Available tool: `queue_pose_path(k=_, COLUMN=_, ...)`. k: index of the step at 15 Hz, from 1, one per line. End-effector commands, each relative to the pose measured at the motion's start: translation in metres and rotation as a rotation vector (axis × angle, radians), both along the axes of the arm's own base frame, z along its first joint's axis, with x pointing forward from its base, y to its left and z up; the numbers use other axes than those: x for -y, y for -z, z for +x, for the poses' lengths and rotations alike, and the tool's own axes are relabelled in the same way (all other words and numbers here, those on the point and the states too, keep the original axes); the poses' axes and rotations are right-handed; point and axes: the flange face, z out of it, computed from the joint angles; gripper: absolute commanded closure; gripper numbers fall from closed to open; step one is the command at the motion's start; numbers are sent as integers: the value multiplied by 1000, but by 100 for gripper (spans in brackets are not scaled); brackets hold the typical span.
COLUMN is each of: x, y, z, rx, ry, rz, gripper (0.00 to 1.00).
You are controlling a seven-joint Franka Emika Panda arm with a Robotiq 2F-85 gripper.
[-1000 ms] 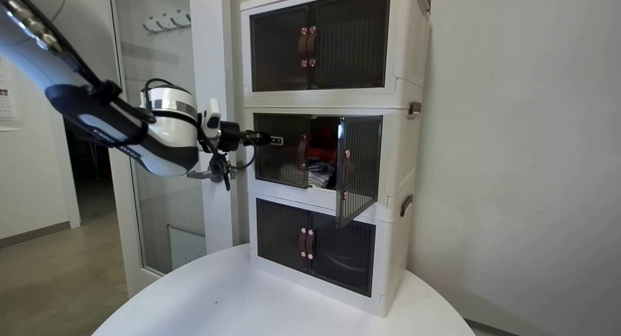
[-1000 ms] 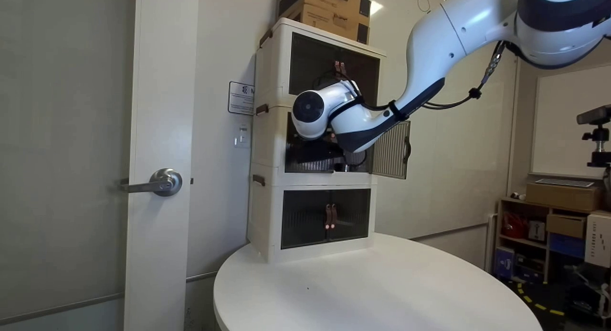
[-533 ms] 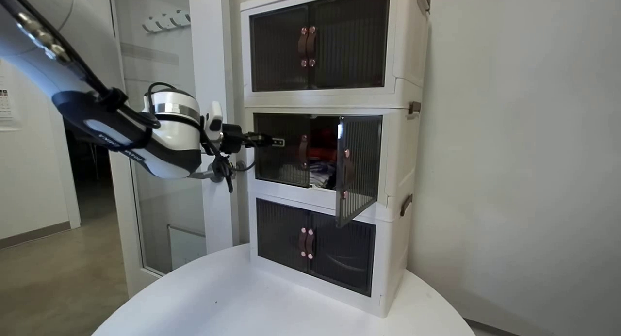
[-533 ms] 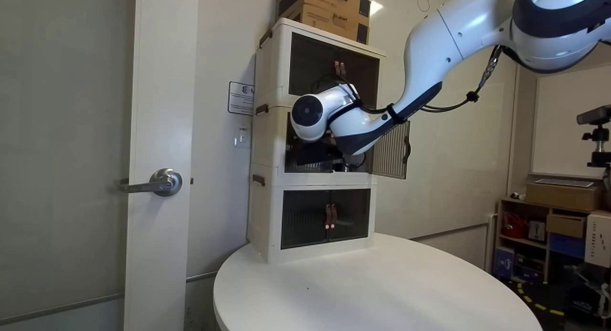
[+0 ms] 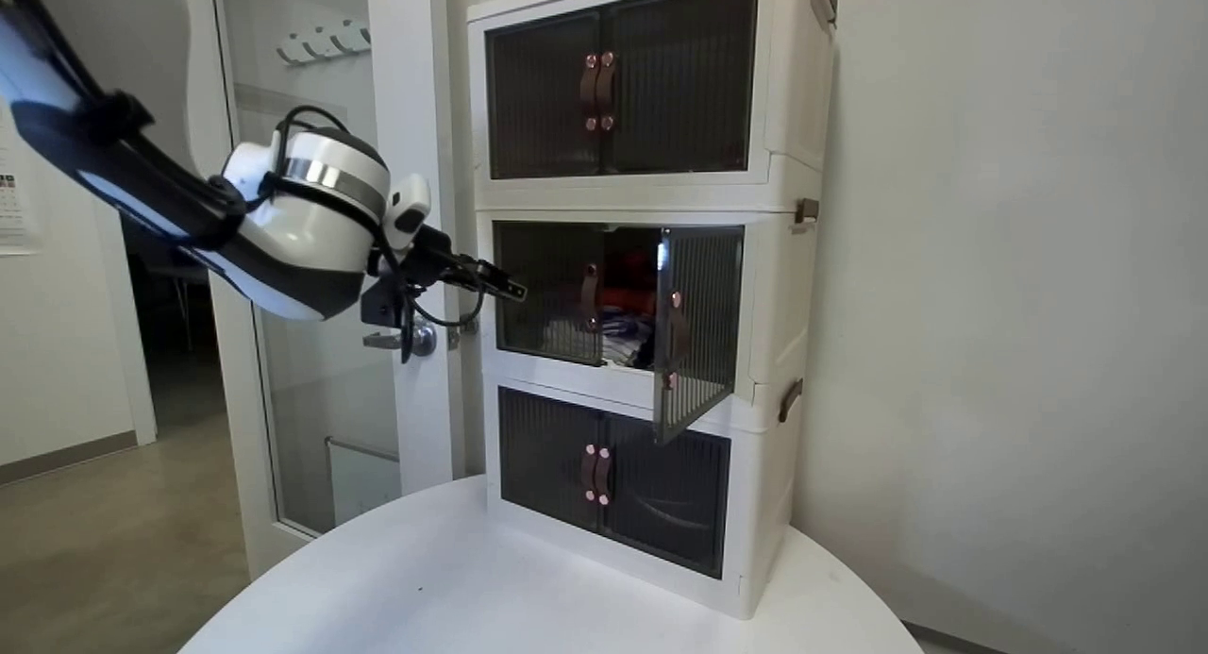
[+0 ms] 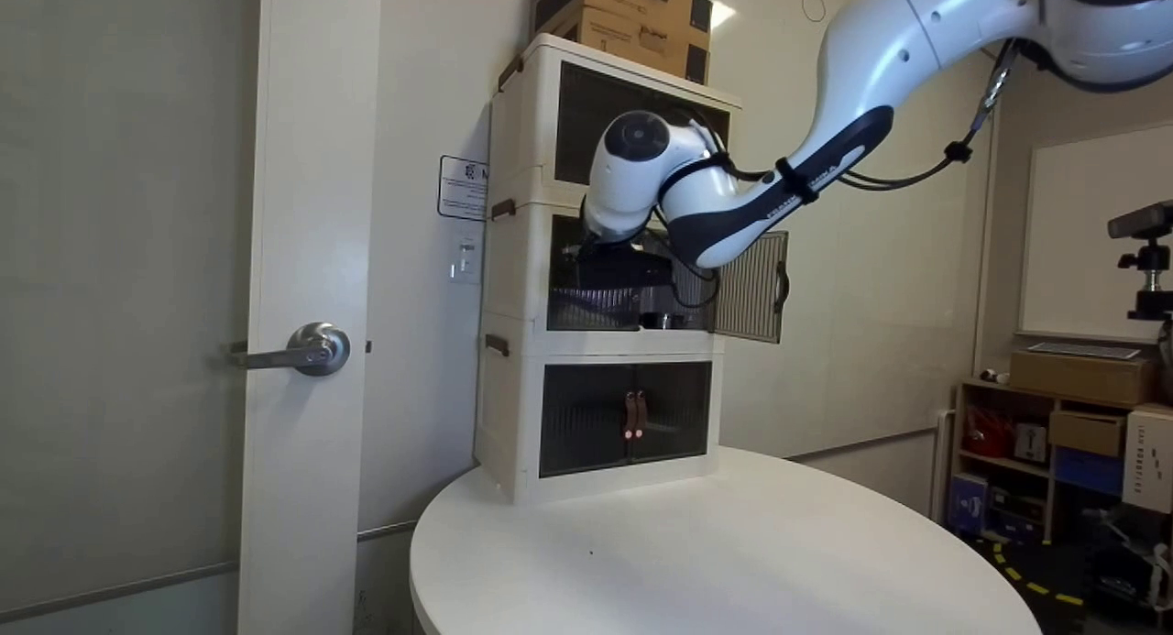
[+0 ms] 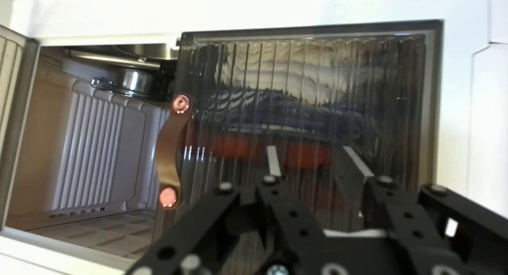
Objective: Close the doors of the middle compartment of the cabinet.
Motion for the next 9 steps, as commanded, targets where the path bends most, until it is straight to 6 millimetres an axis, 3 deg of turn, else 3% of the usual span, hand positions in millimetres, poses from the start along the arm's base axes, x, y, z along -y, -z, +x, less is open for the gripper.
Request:
queue_pose_path(k=1, x=11, y=-42, z=-60, rx=-128, ry=-101, rz=78, gripper=29)
queue_pose_path(k=5, x=18, y=-60, z=-113, rx=-292, ry=-178, rz=129, gripper=0)
queue_pose_path(k=9, x=11, y=-51, z=-144, rx=-519, ry=-186, rz=136, gripper=0)
